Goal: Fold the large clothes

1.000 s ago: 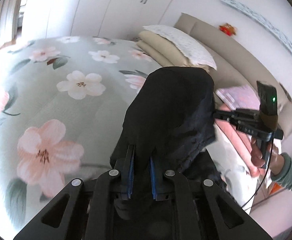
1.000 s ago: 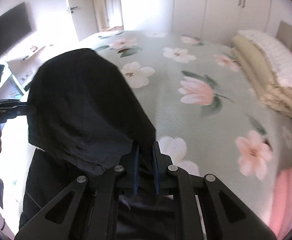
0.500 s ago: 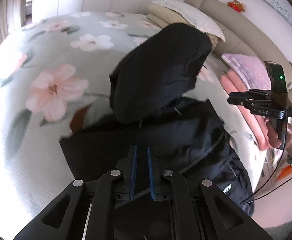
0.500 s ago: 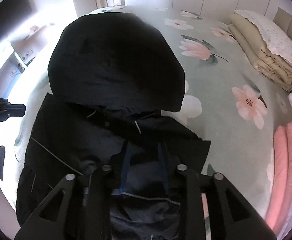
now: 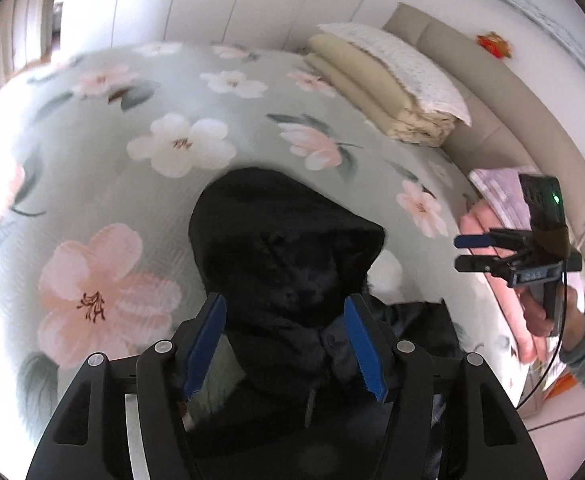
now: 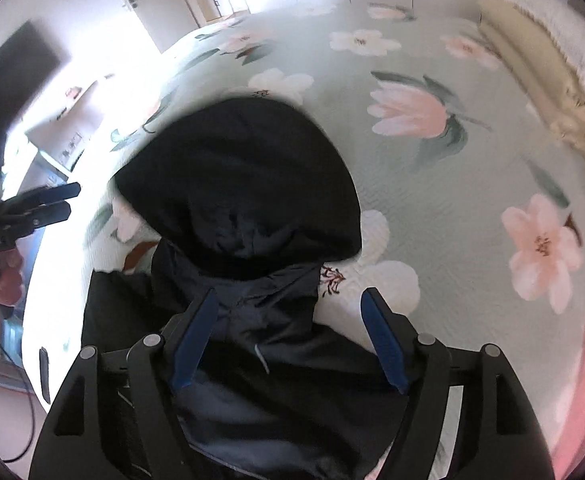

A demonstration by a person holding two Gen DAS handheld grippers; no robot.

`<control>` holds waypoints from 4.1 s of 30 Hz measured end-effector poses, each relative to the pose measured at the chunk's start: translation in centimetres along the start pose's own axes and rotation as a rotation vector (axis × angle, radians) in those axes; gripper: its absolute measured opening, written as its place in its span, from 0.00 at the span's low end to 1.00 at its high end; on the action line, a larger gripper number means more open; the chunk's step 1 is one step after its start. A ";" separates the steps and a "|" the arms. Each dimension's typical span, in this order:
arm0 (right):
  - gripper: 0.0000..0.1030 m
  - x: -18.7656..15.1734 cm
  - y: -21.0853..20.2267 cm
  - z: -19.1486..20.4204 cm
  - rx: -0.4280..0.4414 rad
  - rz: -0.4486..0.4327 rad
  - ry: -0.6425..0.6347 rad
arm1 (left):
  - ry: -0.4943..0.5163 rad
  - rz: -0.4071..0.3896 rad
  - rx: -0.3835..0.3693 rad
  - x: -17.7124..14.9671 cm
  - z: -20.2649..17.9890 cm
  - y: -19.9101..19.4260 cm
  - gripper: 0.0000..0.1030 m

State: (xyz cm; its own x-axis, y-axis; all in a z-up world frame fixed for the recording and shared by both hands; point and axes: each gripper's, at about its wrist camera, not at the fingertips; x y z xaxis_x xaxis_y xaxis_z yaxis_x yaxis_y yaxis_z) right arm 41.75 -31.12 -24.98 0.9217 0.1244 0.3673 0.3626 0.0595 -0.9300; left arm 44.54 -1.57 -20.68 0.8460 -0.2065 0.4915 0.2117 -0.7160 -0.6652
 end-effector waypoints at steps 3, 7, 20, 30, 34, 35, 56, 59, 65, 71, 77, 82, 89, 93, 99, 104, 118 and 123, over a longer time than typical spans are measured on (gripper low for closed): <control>0.73 1.3 2.5 -1.4 0.021 0.031 0.023 | -0.055 0.024 0.006 1.5 3.2 2.4 0.61; 0.74 3.3 6.7 -3.4 0.050 0.078 0.074 | -0.145 0.023 0.031 3.7 7.7 4.7 0.61; 0.75 8.4 19.4 -4.3 0.303 0.213 0.129 | -0.286 0.183 -0.229 5.7 15.4 16.4 0.61; 0.17 6.6 12.9 3.5 0.170 0.036 -0.108 | -0.028 0.026 -0.123 3.5 6.4 9.5 0.12; 0.16 3.9 4.9 5.4 0.104 -0.099 -0.162 | 0.063 -0.024 -0.141 1.1 0.3 3.5 0.12; 0.16 3.0 2.9 5.9 0.087 -0.126 -0.170 | 0.085 -0.026 -0.138 0.4 -0.7 2.1 0.12; 0.16 -21.1 -6.1 10.0 -0.228 -0.037 -0.254 | 0.197 0.254 0.026 -17.6 -13.2 -7.6 0.17; 0.17 -22.4 -6.6 8.2 -0.200 -0.012 -0.181 | 0.228 0.196 -0.014 -15.1 -14.4 -7.4 0.17; 0.19 -24.0 -8.2 5.8 -0.180 0.020 -0.119 | 0.263 0.097 -0.103 -10.3 -16.3 -4.7 0.20; 0.25 -23.5 -10.1 6.2 -0.037 -0.001 -0.048 | 0.138 0.244 -0.181 -16.2 -15.5 1.9 0.20; 0.28 -22.0 -9.3 7.7 0.059 0.015 0.032 | -0.052 0.362 -0.186 -27.7 -14.7 6.8 0.19; 0.37 -21.9 -6.1 9.3 0.072 0.112 0.062 | -0.164 0.250 -0.219 -28.3 -13.7 3.9 0.20; 0.39 -19.6 -6.2 12.4 0.132 0.082 0.029 | -0.103 0.079 -0.152 -23.7 -14.2 -2.4 0.22; 0.48 -17.4 -5.1 14.8 0.086 0.062 0.002 | -0.129 0.112 -0.057 -23.3 -11.9 -0.5 0.26; 0.48 -21.1 0.4 15.9 -0.108 0.228 -0.067 | -0.202 0.238 0.005 -28.1 -9.5 4.2 0.26; 0.50 -24.3 3.2 14.9 -0.106 0.248 -0.020 | -0.220 0.202 -0.028 -29.4 -8.6 4.6 0.28; 0.54 -25.0 -3.3 17.3 -0.083 0.186 -0.052 | -0.146 0.224 -0.002 -30.7 -13.3 1.3 0.51; 0.57 -27.7 2.5 15.8 -0.048 0.258 0.035 | -0.195 0.211 -0.043 -32.7 -10.5 3.6 0.52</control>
State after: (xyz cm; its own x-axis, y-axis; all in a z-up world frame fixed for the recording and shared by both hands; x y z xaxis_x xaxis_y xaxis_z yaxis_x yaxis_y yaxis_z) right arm 14.96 -18.81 -37.30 0.9884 0.0948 0.1183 0.1204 -0.0173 -0.9926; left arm 12.45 -4.38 -33.25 0.9480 -0.2252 0.2247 0.0032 -0.6995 -0.7147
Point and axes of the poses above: each gripper's, at about its wrist camera, not at the fingertips, and y roughly the way its jaws point, z to its left, x to its top, and after that the axes turned 15 degrees about -x, right-handed
